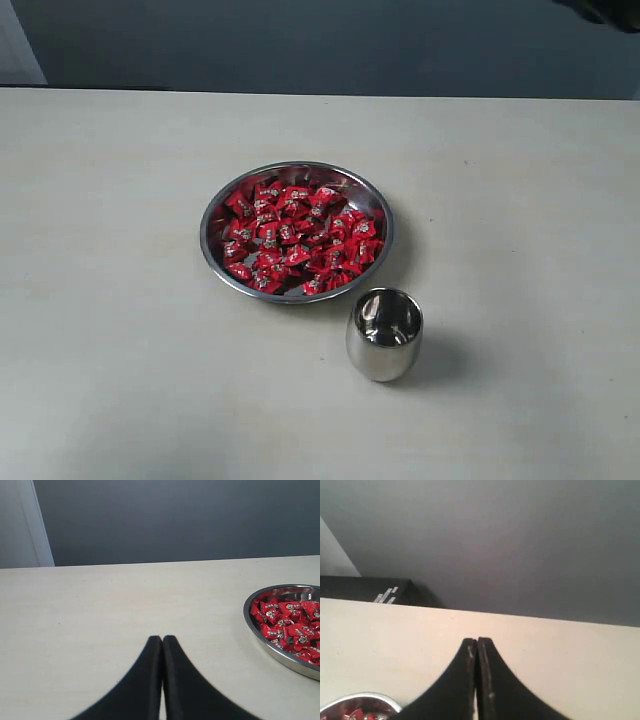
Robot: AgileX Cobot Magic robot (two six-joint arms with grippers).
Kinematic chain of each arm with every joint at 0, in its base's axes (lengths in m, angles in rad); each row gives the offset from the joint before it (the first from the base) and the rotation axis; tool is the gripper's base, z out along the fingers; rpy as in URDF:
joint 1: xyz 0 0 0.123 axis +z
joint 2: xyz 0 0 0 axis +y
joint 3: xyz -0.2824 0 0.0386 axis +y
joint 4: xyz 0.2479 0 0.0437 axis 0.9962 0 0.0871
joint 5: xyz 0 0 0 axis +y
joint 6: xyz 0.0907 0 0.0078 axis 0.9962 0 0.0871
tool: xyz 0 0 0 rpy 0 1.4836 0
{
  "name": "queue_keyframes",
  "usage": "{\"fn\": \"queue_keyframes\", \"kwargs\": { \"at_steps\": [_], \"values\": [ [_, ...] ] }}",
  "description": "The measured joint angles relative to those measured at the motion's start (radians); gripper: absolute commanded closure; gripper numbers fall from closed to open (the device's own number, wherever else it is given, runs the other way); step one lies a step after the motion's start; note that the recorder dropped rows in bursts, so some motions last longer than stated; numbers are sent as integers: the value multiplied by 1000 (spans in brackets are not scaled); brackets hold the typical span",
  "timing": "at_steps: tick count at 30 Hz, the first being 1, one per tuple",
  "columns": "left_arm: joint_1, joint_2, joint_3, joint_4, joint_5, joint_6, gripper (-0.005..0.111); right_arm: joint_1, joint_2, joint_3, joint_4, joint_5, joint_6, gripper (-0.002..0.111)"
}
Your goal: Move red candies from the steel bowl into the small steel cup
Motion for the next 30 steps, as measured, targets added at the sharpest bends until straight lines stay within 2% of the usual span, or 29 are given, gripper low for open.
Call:
{"fn": "queue_keyframes", "kwargs": {
  "at_steps": [4,7,13,16,20,23,27,30],
  "values": [
    [0,0,0,0,0,0,106,110,177,-140,-61,162,45,109],
    [0,0,0,0,0,0,106,187,290,-222,-73,358,42,109],
    [0,0,0,0,0,0,106,270,443,-385,-41,775,-256,109],
    [0,0,0,0,0,0,106,270,493,-473,276,914,-624,109],
    [0,0,0,0,0,0,106,240,544,-587,1019,1102,-1331,109],
    [0,0,0,0,0,0,106,230,563,-617,1447,1187,-1673,109],
    [0,0,0,0,0,0,106,275,568,-651,1849,1219,-1955,109],
    [0,0,0,0,0,0,106,331,566,-667,2017,1243,-2115,109]
  ]
}}
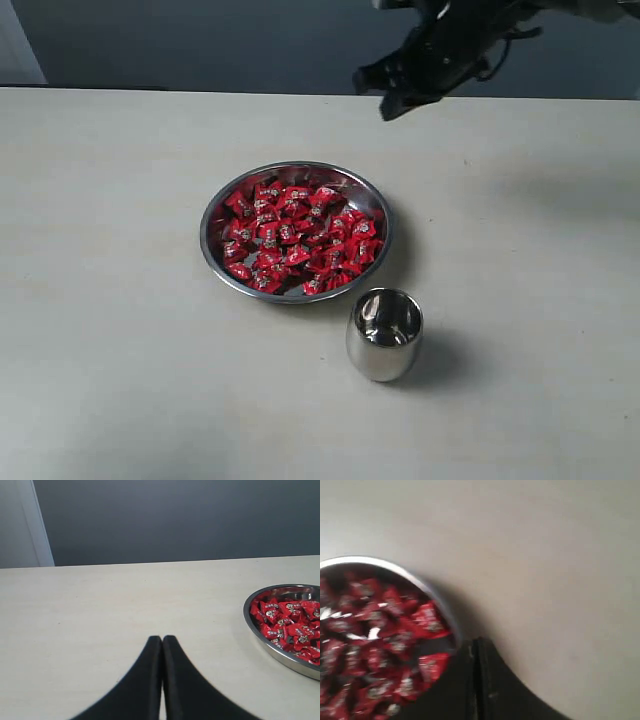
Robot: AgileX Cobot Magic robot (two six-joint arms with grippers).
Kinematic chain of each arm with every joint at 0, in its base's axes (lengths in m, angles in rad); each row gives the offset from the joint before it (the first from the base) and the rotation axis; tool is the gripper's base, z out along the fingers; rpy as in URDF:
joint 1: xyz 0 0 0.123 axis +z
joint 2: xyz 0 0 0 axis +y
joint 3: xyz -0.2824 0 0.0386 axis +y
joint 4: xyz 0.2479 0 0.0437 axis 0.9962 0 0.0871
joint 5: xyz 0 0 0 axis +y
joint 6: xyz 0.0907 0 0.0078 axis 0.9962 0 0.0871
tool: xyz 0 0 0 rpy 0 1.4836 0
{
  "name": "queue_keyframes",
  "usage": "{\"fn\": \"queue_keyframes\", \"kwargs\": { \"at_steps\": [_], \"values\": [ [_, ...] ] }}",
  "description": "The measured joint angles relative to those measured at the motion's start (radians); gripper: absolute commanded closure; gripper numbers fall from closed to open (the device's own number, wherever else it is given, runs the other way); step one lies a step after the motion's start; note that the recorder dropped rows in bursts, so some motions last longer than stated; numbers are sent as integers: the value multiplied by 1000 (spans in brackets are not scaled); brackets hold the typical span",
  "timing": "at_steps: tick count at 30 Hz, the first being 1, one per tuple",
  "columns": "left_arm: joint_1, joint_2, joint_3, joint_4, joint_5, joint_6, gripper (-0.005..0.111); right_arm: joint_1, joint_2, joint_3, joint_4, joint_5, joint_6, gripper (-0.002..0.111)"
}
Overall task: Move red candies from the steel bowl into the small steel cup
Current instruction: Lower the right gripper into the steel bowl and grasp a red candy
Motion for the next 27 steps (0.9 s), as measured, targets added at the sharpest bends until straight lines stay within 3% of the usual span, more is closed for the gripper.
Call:
{"fn": "queue_keyframes", "kwargs": {
  "at_steps": [3,5,6,8,12,27],
  "values": [
    [0,0,0,0,0,0,106,106,0,-4,48,44,-97,101],
    [0,0,0,0,0,0,106,173,0,-4,27,63,-113,83],
    [0,0,0,0,0,0,106,192,0,-4,18,69,-117,68],
    [0,0,0,0,0,0,106,232,9,-4,8,81,-121,60],
    [0,0,0,0,0,0,106,281,87,-4,5,114,-71,61],
    [0,0,0,0,0,0,106,285,179,-4,-4,200,4,61]
  ]
}}
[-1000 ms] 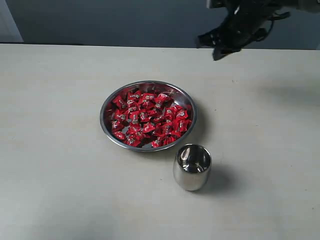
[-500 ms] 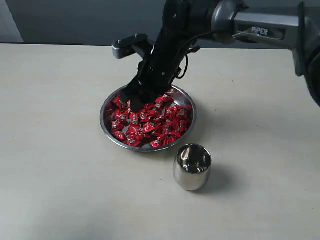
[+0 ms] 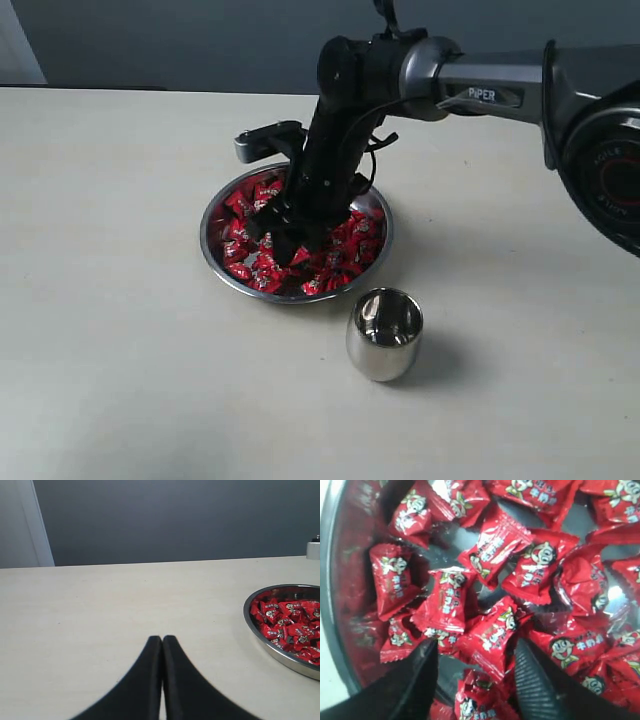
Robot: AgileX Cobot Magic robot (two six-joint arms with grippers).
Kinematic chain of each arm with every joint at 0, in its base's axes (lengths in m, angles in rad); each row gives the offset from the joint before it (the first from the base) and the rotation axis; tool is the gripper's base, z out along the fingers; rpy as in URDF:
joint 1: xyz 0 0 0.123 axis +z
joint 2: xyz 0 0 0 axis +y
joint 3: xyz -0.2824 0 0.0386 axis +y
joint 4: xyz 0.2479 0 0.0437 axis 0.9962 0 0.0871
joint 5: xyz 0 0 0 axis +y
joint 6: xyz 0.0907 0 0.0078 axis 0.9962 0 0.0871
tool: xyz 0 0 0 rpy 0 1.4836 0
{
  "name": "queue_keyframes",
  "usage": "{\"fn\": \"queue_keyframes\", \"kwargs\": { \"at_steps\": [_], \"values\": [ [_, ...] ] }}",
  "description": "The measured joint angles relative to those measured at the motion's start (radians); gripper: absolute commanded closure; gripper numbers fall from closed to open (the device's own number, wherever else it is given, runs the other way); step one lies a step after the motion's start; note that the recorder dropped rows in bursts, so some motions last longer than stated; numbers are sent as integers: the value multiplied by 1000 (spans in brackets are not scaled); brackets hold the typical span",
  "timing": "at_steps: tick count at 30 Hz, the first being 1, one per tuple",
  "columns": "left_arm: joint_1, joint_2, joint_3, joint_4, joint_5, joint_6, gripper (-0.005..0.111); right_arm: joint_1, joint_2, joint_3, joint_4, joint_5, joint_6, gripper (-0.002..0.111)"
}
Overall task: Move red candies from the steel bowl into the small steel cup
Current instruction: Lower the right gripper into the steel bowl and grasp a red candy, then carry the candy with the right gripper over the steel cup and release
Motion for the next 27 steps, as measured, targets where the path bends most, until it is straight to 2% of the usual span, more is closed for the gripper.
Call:
{"fn": "queue_keyframes", "kwargs": {
  "at_steps": [6,8,9,11,12,20,25,27],
  "values": [
    [0,0,0,0,0,0,106,0,17,-2,0,-9,3,64],
    [0,0,0,0,0,0,106,0,21,-4,0,-12,3,78],
    [0,0,0,0,0,0,106,0,21,-4,0,-12,3,90],
    [0,0,0,0,0,0,106,0,23,-4,0,-21,3,102],
    [0,0,0,0,0,0,106,0,23,-4,0,-23,3,104],
    [0,0,0,0,0,0,106,0,-117,-3,-1,-14,3,105],
    [0,0,0,0,0,0,106,0,-257,-3,-37,145,11,105],
    [0,0,0,0,0,0,106,0,-319,26,-45,152,18,105]
  ]
}}
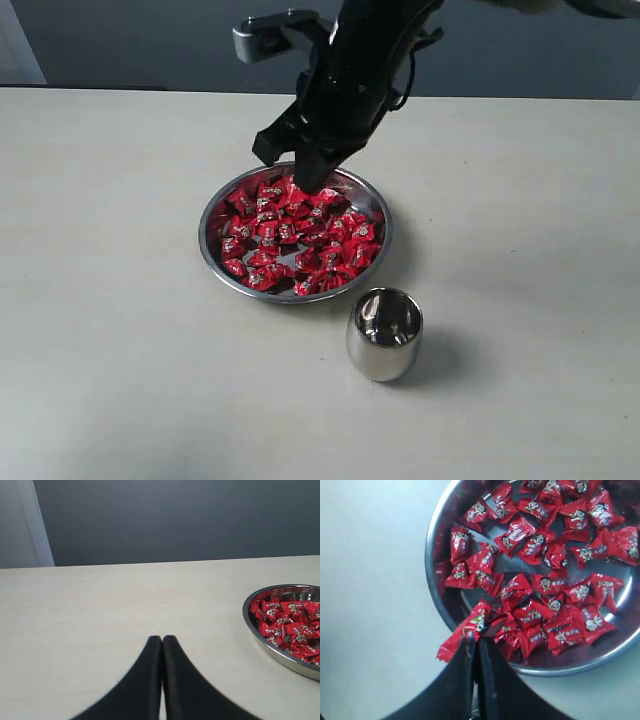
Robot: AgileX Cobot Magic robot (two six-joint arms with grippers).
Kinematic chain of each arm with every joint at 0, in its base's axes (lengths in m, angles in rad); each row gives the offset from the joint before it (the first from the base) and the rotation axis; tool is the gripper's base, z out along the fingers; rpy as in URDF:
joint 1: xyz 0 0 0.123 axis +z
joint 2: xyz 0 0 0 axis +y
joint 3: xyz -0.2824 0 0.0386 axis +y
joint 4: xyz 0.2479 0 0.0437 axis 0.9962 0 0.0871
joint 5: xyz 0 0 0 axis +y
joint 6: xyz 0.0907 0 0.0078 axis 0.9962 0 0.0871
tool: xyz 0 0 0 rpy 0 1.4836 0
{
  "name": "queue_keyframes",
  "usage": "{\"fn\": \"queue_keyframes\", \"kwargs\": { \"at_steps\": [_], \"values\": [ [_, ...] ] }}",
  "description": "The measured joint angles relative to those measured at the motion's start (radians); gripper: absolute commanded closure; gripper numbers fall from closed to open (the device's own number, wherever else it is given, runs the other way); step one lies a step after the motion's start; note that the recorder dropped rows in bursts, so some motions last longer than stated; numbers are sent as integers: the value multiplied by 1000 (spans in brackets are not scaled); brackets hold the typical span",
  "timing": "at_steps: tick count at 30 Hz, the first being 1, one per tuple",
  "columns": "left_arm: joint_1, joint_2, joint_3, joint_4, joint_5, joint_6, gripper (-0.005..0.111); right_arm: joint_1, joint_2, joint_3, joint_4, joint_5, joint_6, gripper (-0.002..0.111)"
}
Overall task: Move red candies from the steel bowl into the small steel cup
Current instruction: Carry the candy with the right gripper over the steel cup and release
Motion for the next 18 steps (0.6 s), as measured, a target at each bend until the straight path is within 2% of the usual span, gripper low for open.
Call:
{"fn": "queue_keyframes", "kwargs": {
  "at_steps": [8,18],
  "values": [
    [0,0,0,0,0,0,106,0,-187,219,-64,10,52,105],
    [0,0,0,0,0,0,106,0,-234,418,-77,18,85,105]
  ]
}}
